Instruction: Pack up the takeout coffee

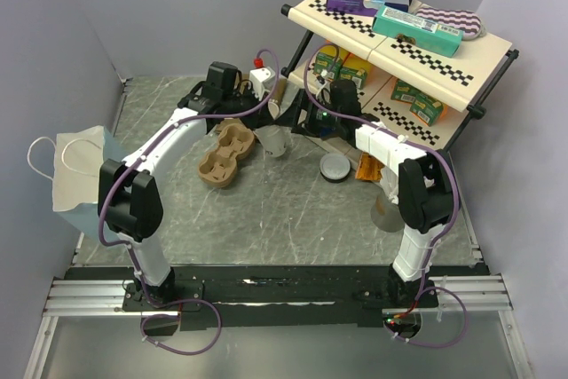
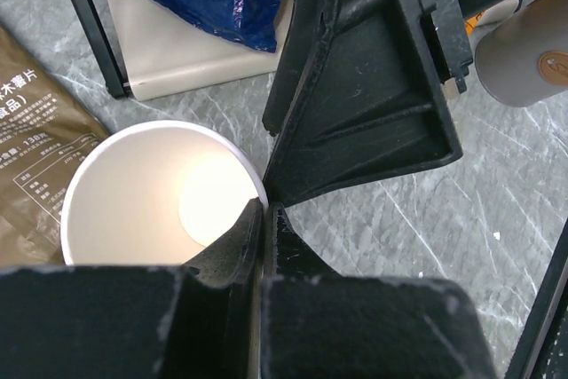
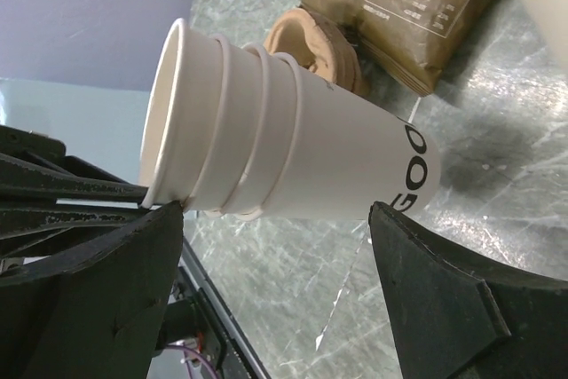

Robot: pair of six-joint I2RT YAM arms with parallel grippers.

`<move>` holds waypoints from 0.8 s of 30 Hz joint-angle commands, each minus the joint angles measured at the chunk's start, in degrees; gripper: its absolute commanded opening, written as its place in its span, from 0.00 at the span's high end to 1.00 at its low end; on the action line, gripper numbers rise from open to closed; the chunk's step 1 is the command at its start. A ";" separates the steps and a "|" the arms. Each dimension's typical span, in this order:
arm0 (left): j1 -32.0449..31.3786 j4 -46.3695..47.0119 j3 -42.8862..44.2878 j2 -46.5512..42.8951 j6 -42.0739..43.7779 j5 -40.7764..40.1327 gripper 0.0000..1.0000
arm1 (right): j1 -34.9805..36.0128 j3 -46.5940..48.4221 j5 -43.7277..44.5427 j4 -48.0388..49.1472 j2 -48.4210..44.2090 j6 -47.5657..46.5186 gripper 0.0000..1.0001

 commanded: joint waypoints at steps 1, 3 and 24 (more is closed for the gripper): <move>-0.66 4.61 2.57 -1.56 -3.10 6.43 0.99 | -0.47 1.56 8.98 -8.11 2.54 0.07 0.10; -0.66 5.39 1.86 -2.35 -3.89 6.96 0.99 | -0.39 2.44 10.56 -10.30 3.25 -0.55 0.11; -0.75 -3.82 8.71 -4.19 0.50 2.48 0.99 | -0.47 1.83 9.26 -8.29 -3.07 -6.79 0.11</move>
